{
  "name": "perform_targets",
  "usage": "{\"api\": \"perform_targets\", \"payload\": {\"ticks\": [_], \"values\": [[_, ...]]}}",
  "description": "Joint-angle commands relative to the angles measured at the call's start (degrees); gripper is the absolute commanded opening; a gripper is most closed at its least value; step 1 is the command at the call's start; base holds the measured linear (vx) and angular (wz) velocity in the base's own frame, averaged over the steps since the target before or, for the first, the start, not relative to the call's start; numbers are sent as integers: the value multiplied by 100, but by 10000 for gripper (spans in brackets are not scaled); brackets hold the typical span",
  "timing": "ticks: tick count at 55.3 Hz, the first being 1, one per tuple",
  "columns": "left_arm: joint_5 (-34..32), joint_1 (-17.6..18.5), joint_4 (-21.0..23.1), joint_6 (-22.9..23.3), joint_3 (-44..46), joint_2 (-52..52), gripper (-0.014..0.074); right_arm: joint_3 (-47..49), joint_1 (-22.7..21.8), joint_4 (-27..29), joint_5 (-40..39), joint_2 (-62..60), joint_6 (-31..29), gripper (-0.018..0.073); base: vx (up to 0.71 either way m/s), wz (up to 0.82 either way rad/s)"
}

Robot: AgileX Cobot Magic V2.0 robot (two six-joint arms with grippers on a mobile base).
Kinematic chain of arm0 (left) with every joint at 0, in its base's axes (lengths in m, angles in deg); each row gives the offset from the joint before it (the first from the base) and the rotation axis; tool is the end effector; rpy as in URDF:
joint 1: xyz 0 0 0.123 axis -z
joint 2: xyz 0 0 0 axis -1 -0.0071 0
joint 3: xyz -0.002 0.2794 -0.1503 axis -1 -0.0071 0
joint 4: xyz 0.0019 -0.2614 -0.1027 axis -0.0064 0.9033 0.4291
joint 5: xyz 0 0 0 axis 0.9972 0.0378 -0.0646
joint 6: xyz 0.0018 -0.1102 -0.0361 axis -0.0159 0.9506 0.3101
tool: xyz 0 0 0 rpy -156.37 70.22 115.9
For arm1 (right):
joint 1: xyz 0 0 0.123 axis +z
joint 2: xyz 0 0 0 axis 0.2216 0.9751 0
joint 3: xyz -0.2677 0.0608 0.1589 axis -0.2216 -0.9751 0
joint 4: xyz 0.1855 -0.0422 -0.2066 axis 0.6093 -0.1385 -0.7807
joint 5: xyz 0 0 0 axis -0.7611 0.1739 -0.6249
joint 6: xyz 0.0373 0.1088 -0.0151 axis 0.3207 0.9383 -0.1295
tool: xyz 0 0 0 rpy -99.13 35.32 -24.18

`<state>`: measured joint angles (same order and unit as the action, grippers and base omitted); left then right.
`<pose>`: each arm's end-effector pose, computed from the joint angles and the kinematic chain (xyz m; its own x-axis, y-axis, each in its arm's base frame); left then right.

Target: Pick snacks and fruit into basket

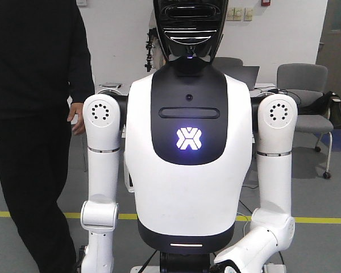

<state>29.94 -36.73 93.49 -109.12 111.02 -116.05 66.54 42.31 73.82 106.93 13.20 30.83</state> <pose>0.1666 -0.2933 0.2657 -0.1668 0.3962 -0.9029 0.9669 0.2448 -0.0712 0.1410 0.0631 0.3235 -0.3555 -0.1802 -0.9171 -0.3832 0.9231 -0.0328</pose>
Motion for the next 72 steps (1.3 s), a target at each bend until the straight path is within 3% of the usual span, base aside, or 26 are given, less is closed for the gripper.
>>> {"api": "perform_targets", "payload": {"ticks": [1,7,24,41,49,64,72], "values": [[145,36,463,10,203,126,50,199,-26,-127,-444,-6,12,553,0,0],[219,36,448,10,203,117,135,199,-26,-127,-444,-6,12,553,0,0],[592,30,442,5,203,110,479,199,-26,-128,-449,-6,12,553,0,0],[118,26,442,-1,203,110,518,199,-26,-128,-449,-6,12,553,0,0],[-814,26,447,-1,203,240,518,199,-26,-128,-449,-6,12,553,0,0],[-4161,26,447,-8,203,1108,518,199,-26,-128,-444,-6,12,553,0,0],[-5172,26,447,-8,203,1377,518,199,-26,-128,-444,-6,12,553,0,0]]}}
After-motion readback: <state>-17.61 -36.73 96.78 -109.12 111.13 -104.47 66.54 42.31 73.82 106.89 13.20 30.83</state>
